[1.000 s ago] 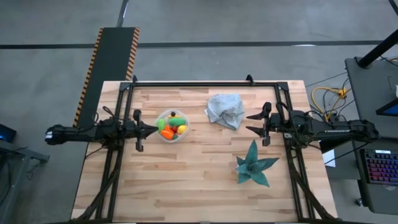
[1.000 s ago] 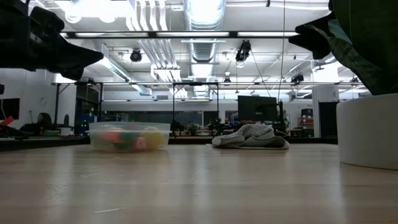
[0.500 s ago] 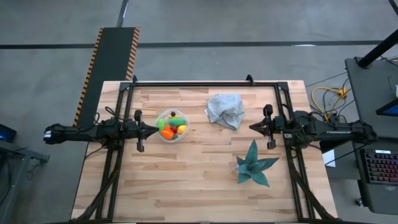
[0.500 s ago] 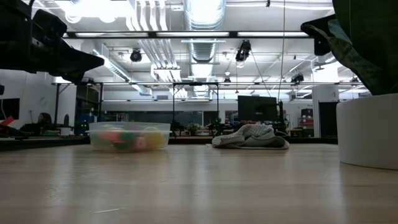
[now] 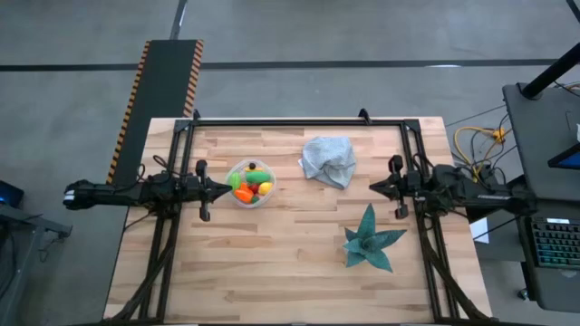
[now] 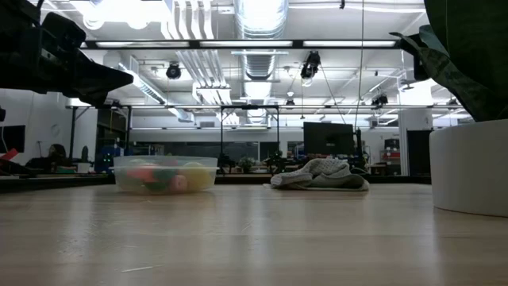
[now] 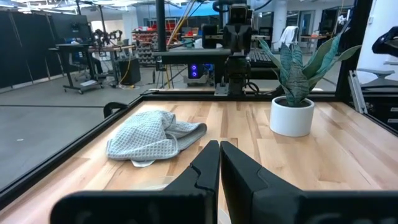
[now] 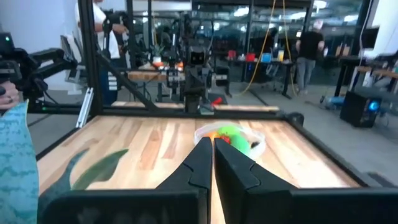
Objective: Pick and placing Produce into tupperware
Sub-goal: Return to Home Position
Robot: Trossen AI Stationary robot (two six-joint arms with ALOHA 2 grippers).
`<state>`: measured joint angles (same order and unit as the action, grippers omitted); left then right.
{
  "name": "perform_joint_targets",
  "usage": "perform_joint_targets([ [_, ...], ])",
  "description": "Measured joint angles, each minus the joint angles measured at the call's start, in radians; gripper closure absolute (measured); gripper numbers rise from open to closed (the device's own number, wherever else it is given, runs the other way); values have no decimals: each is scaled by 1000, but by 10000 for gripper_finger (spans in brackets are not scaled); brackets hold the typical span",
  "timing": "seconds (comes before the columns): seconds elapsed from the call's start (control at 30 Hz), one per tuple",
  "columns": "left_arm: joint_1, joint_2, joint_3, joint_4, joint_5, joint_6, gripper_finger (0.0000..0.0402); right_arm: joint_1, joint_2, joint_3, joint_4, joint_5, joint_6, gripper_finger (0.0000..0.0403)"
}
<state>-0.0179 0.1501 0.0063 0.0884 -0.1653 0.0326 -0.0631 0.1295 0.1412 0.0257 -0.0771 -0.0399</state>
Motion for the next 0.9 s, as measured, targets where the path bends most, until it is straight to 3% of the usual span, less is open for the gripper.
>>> perform_joint_targets([
  [0.33, 0, 2, 0, 0, 0, 5, 402, 0, -130, -41, -66, 1, 6, 394],
  [0.53, 0, 2, 0, 0, 0, 8, 402, 0, -129, -45, -126, 53, 13, 394],
  [0.9, 0, 0, 0, 0, 1, 9, 402, 0, -129, -90, -82, 51, 13, 394],
])
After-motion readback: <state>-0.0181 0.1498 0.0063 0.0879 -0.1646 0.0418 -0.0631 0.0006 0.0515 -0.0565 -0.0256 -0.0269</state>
